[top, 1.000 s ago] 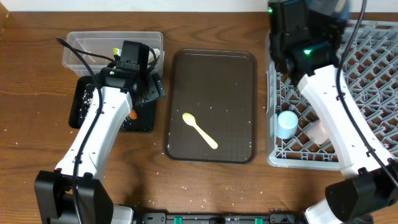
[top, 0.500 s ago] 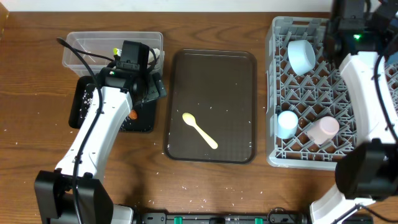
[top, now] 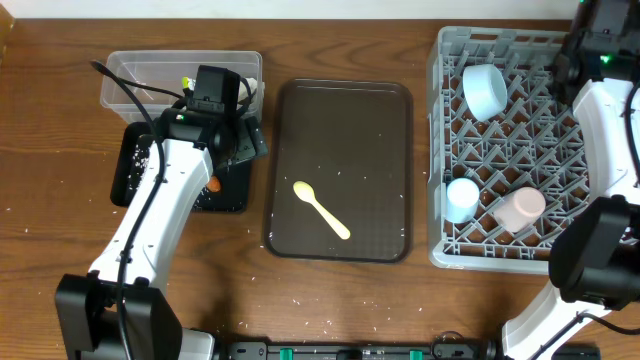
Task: Sort waste into correct bins and load items into the dishwasher rack
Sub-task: 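Lower blue bowl into back of rack and open right gripper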
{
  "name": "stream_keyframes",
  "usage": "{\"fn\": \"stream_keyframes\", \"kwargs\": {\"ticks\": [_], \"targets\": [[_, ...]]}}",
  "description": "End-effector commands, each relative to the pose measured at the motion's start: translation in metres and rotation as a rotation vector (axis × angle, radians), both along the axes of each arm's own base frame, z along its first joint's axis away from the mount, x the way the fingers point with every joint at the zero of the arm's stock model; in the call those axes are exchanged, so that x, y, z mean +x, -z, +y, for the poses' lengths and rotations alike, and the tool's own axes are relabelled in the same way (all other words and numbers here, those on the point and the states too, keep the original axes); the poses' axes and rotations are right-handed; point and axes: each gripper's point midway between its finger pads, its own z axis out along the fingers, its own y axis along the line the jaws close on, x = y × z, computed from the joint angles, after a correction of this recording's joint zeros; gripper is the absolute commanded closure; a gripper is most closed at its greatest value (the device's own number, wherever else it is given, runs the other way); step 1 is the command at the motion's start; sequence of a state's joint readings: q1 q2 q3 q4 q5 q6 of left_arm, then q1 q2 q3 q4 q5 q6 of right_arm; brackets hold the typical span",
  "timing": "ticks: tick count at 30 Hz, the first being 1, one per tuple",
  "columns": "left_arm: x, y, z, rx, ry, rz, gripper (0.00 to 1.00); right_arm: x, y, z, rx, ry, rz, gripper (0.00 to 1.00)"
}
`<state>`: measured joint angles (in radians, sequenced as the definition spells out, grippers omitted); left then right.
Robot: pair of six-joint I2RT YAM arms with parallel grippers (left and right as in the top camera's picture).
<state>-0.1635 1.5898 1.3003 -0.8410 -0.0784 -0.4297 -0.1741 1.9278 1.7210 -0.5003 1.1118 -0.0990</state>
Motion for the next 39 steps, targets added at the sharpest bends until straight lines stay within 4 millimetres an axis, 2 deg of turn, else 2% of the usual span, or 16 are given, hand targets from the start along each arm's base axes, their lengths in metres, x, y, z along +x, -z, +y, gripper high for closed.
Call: {"fn": "stream_keyframes", "kwargs": {"ticks": [1,6,14,18,22,30,39], "targets": [[-0.002,0.002,0.004,0.012,-0.012,0.007,0.01,0.005,-0.004,-0.010,-0.023,-0.047,0.094,0.99],[-0.002,0.002,0.004,0.012,-0.012,0.007,0.01,0.020,-0.003,-0.012,-0.041,-0.196,0.280,0.99],[-0.002,0.002,0.004,0.012,-0.012,0.007,0.01,0.016,0.000,-0.020,-0.088,-0.260,0.514,0.99],[-0.002,0.002,0.004,0.012,-0.012,0.007,0.01,0.014,0.001,-0.027,-0.081,-0.259,0.513,0.99],[-0.002,0.002,0.004,0.012,-0.012,0.007,0.01,0.021,0.010,-0.027,-0.047,-0.329,0.499,0.99],[-0.002,0.002,0.004,0.012,-0.012,0.007,0.01,0.025,0.016,-0.036,-0.046,-0.342,0.506,0.99],[-0.002,0.002,0.004,0.012,-0.012,0.007,0.02,0.036,0.024,-0.025,-0.027,-0.409,0.491,0.99]]}}
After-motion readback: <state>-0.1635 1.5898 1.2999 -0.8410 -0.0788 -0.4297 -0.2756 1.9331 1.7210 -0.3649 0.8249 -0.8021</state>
